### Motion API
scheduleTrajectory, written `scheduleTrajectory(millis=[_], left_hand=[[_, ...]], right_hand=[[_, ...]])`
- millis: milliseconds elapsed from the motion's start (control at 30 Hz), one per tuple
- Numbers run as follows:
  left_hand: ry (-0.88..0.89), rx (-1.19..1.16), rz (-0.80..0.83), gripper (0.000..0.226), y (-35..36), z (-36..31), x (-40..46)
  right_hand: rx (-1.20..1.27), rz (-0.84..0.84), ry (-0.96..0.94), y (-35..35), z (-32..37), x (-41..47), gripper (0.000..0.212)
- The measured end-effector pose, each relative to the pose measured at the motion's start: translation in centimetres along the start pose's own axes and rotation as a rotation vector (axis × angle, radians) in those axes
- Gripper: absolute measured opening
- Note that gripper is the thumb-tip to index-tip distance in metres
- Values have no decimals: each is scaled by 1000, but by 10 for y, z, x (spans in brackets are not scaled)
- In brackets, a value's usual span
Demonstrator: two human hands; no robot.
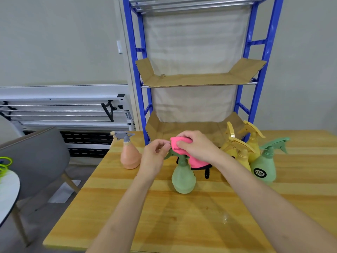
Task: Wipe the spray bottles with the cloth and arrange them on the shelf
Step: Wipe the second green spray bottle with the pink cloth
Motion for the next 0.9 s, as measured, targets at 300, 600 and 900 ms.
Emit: scheduleTrajectory(millis=[300, 600, 900], left_hand=[[-8, -97, 47, 12, 11, -4, -2], [-8, -58, 34, 10, 10, 0, 0], [-23, -57, 27, 10, 11, 5, 2]], right_hand=[[120, 72, 17, 4, 1, -1, 22], [87, 165, 93, -4, -23, -9, 16], [51, 147, 124, -15, -41, -31, 13]])
Point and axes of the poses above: each hand's wrist, its own x-axis towards the middle knuckle, its own y-axis out of the palm, z = x × y, the point moved 9 cm from there along x, towards the middle knuckle, and after that the axes turned 7 degrees about -y, right-handed, at the moved point
